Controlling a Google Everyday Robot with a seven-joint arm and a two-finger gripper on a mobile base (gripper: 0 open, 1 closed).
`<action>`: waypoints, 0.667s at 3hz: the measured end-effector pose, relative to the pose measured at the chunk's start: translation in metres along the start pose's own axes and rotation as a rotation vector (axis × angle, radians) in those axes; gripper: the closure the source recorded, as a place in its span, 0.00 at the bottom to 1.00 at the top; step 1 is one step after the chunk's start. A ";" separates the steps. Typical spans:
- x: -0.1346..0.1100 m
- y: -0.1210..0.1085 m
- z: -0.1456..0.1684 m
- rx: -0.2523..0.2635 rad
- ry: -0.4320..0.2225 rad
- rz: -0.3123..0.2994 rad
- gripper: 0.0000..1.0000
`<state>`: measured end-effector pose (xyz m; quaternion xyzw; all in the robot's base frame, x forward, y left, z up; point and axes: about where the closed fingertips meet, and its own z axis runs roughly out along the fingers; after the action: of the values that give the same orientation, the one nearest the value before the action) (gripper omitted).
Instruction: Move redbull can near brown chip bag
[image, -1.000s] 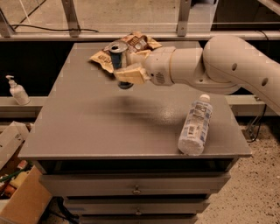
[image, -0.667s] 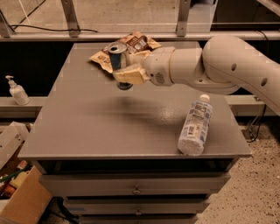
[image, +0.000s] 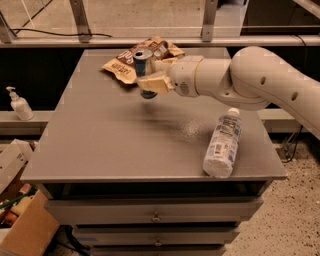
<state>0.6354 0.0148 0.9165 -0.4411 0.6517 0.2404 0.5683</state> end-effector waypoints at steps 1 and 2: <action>0.013 -0.044 0.011 0.088 -0.002 0.034 1.00; 0.020 -0.087 0.017 0.173 -0.009 0.056 1.00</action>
Offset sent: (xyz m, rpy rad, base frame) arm 0.1317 -0.0646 -0.0065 0.0681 -0.0272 -0.2903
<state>0.7186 -0.0199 0.9097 -0.3710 0.6795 0.2010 0.6003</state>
